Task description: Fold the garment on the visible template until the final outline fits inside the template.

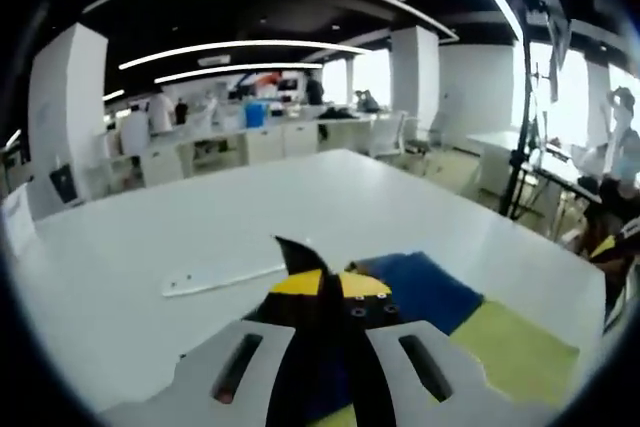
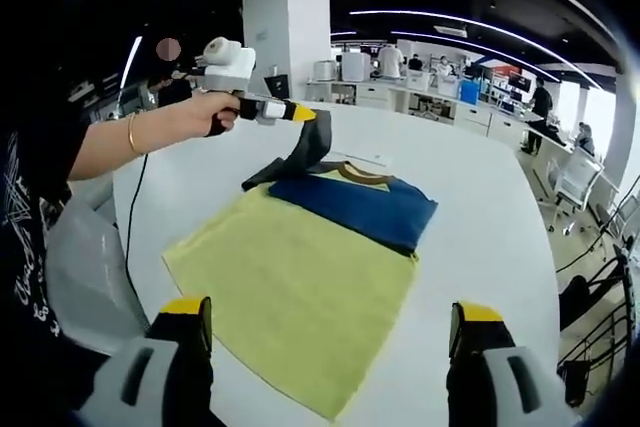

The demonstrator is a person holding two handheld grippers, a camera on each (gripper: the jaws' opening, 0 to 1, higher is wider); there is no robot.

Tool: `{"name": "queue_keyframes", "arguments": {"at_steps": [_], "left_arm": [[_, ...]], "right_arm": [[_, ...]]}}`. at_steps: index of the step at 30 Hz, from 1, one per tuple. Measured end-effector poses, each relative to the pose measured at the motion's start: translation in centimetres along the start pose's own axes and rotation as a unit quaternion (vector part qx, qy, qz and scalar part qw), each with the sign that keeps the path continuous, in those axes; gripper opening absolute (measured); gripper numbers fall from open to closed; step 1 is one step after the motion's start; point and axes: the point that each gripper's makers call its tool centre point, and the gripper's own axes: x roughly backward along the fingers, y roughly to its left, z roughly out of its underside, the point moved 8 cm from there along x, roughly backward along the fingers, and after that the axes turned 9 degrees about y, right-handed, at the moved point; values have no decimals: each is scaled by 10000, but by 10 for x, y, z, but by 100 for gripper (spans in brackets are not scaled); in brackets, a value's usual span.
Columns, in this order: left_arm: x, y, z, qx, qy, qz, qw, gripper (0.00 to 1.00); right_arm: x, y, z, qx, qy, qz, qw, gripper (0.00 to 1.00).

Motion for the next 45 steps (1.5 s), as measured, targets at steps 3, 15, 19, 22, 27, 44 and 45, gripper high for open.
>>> {"name": "queue_keyframes", "arguments": {"at_steps": [3, 15, 19, 22, 27, 44, 45], "left_arm": [[-8, -12, 0, 0, 54, 189, 9998, 1], [-25, -51, -8, -193, 23, 597, 9980, 1], [-29, -63, -8, -150, 23, 762, 9970, 1], [-33, -72, -5, -246, 85, 823, 9963, 1], [-38, -88, 3, -286, 164, 976, 9947, 0], [-53, -138, 37, -766, 507, 1459, 9850, 0], [-55, -141, 39, -761, 539, 1446, 9851, 0]], "right_arm": [[-1, -2, 2, -32, 8, 11, 10000, 99], [-3, -4, 8, -127, 61, 0, 9999, 99], [-3, -3, 11, -154, 95, -9, 9998, 99], [-3, -3, 13, -162, 121, -2, 9998, 99], [-3, -4, 15, -196, 146, 6, 9997, 99], [-7, -6, 26, -318, 268, -6, 9991, 99], [-8, -7, 27, -333, 282, -7, 9990, 99]]}}
